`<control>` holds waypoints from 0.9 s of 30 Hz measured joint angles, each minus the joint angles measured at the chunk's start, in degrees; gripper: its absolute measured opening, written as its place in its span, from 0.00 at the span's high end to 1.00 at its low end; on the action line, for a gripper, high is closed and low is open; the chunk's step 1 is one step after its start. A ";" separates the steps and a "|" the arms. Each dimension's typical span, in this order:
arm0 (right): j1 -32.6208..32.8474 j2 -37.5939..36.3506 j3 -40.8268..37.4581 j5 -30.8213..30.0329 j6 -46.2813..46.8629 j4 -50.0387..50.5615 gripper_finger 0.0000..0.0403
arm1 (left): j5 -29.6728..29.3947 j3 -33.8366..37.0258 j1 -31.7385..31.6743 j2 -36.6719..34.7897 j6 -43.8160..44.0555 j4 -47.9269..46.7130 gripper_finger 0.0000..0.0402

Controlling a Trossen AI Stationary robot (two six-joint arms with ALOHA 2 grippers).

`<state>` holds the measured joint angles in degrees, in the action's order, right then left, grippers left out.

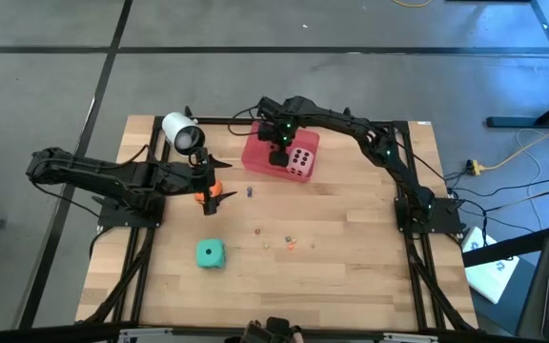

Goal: Pick & Place Dice
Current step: Put the big red dice into the pink bin

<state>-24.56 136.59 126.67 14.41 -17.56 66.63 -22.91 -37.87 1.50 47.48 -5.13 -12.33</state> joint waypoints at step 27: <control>0.69 -0.02 0.00 -2.70 -0.83 1.09 0.05 | -0.05 0.00 0.00 0.00 0.46 -0.78 0.07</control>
<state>-23.88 136.57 126.67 11.71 -18.39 67.72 -22.96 -37.87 1.50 47.48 -4.67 -13.10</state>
